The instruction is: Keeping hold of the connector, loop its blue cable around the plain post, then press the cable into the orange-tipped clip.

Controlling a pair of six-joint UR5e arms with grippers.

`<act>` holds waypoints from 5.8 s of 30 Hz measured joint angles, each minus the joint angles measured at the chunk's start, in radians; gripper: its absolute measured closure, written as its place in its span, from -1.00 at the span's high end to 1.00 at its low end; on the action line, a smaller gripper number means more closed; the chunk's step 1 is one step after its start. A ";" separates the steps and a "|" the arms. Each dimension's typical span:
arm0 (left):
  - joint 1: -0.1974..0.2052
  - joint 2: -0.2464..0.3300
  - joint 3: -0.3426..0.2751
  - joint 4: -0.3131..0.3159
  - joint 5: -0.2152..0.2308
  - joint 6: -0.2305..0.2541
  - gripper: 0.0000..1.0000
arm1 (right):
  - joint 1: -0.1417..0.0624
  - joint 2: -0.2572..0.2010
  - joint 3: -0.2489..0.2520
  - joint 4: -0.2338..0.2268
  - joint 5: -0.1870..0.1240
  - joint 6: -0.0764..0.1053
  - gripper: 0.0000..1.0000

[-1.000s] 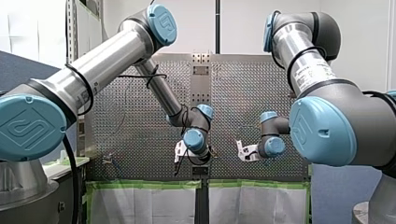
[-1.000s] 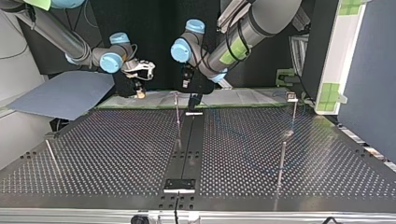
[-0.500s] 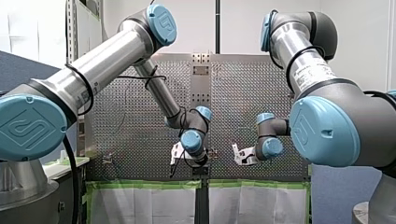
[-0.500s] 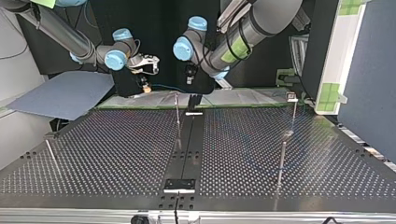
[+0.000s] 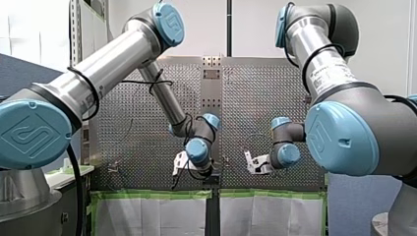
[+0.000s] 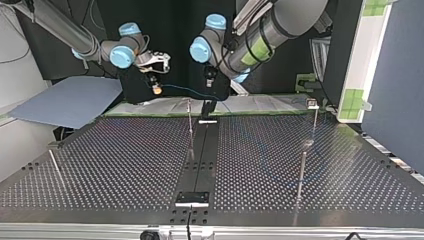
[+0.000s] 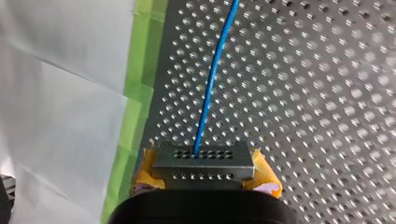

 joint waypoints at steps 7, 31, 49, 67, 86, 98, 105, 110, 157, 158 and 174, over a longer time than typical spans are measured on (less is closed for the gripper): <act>0.001 0.062 -0.032 -0.007 0.001 0.000 1.00 | 0.003 -0.064 0.064 -0.064 0.002 0.061 -1.00; 0.004 0.133 -0.065 -0.076 0.002 -0.002 1.00 | -0.005 -0.087 0.105 -0.131 -0.012 0.186 -1.00; 0.005 0.132 0.017 -0.220 0.040 0.017 1.00 | 0.001 -0.070 0.106 -0.189 -0.032 0.159 -1.00; 0.065 0.131 0.186 -0.389 0.049 0.087 1.00 | 0.002 -0.066 0.105 -0.209 -0.037 0.158 -1.00; 0.129 0.131 0.367 -0.571 0.101 0.168 1.00 | 0.003 -0.065 0.105 -0.212 -0.039 0.162 -1.00; 0.160 0.127 0.476 -0.680 0.100 0.176 1.00 | 0.003 -0.065 0.105 -0.212 -0.040 0.164 -1.00; 0.171 0.127 0.537 -0.741 0.103 0.180 1.00 | 0.003 -0.065 0.105 -0.211 -0.041 0.164 -1.00; 0.170 0.126 0.557 -0.786 0.100 0.195 1.00 | 0.003 -0.065 0.105 -0.211 -0.041 0.165 -1.00; 0.155 -0.035 0.669 -1.127 0.212 0.150 1.00 | 0.005 -0.065 0.103 -0.211 -0.056 0.163 -1.00; 0.155 -0.040 0.671 -1.120 0.215 0.145 1.00 | 0.005 -0.065 0.103 -0.211 -0.056 0.163 -1.00; 0.172 -0.071 0.687 -1.088 0.199 0.130 1.00 | 0.006 -0.065 0.102 -0.212 -0.056 0.160 -1.00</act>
